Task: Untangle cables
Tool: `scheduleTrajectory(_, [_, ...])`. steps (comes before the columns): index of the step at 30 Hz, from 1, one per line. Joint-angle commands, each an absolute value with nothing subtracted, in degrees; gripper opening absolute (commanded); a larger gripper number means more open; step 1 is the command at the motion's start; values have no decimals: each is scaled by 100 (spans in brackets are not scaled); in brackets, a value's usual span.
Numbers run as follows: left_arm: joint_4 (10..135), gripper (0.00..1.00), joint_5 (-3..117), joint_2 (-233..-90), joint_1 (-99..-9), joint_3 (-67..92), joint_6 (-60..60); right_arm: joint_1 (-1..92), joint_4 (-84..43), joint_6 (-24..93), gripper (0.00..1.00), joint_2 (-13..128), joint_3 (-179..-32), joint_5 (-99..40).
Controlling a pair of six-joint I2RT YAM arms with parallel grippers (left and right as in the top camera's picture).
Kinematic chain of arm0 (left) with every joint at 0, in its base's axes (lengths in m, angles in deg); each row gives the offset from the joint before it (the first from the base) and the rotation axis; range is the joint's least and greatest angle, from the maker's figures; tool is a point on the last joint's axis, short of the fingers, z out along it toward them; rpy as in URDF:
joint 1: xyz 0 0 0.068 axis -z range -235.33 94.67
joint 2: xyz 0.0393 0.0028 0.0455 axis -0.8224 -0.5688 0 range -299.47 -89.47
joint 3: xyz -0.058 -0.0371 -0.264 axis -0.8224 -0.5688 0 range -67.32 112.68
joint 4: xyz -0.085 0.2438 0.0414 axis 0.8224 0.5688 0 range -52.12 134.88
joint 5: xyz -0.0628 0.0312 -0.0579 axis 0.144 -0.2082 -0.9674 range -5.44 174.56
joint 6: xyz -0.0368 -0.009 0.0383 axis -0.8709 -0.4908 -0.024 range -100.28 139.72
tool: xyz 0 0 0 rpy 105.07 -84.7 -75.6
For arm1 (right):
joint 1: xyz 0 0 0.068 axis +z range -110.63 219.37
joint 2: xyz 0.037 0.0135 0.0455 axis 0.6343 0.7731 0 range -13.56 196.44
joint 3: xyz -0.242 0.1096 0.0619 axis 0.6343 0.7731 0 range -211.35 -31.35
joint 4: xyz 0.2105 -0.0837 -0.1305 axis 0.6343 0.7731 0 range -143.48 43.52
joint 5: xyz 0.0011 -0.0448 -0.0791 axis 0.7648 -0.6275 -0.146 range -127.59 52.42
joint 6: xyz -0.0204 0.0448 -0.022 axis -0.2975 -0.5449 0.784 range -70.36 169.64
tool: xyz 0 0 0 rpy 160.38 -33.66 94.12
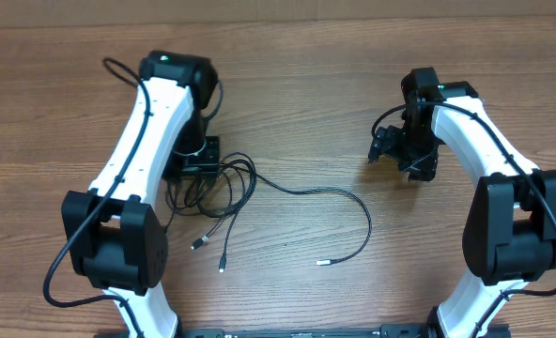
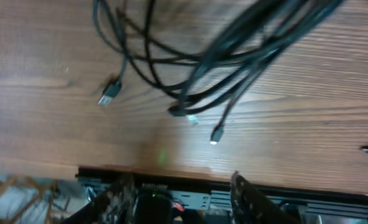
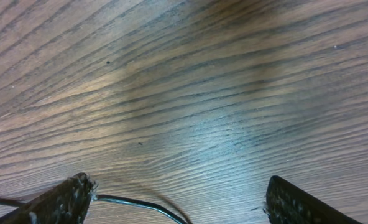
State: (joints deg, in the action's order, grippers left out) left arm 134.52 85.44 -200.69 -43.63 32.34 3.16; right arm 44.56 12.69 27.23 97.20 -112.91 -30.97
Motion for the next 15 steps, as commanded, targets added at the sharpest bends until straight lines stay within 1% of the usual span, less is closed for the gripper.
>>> scheduleTrajectory(1, [13393, 49, 8649, -19867, -4411, 2825, 240, 4449, 1252, 2742, 88, 9737, -11274, -3154])
scheduleTrajectory(4, [13207, 47, 8647, -19867, -4413, 2528, 283, 4449, 1241, 2742, 88, 9737, -11274, -3154])
scheduleTrajectory(7, [12868, 35, 8647, -19867, -4417, 2311, 303, 4449, 1243, 2742, 88, 9737, -11274, -3154])
scheduleTrajectory(15, [12239, 36, 8649, -19867, -4454, 2239, 342, 4449, 1247, 2742, 88, 9737, -11274, -3154])
